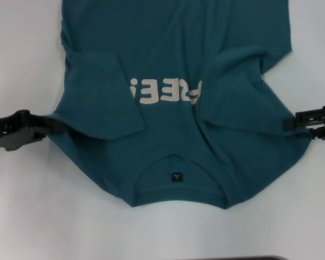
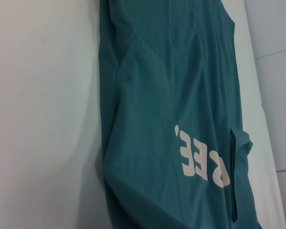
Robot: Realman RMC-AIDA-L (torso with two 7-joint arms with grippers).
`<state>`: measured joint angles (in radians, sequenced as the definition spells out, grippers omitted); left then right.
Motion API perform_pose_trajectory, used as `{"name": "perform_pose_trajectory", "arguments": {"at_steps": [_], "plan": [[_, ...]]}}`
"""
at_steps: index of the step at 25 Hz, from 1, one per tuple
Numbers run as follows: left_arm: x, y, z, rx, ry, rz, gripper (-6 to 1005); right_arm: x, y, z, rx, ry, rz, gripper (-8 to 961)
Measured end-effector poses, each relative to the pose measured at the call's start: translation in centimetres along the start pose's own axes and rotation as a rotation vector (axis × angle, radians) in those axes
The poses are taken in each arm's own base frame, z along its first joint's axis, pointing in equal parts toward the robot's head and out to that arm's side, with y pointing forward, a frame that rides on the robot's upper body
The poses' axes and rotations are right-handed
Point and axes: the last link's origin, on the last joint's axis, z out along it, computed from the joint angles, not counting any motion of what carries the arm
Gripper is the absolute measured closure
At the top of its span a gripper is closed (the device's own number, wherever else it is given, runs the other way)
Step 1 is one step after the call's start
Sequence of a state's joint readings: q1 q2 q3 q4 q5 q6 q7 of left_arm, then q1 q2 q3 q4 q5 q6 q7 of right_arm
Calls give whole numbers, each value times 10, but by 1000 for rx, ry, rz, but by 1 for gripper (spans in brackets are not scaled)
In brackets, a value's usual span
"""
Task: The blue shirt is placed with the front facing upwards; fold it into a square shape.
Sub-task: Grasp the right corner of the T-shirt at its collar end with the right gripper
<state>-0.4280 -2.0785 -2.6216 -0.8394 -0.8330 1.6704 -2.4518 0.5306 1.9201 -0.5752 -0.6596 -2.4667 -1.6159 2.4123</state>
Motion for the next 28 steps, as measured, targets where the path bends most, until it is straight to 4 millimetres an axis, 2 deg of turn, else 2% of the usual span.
{"name": "perform_pose_trajectory", "arguments": {"at_steps": [12, 28], "plan": [[-1, 0, 0, -1, -1, 1, 951, 0, 4, 10, -12, 14, -8, 49], [-1, 2, 1, -5, -4, 7, 950, -1, 5, 9, -40, -19, -9, 61]]}}
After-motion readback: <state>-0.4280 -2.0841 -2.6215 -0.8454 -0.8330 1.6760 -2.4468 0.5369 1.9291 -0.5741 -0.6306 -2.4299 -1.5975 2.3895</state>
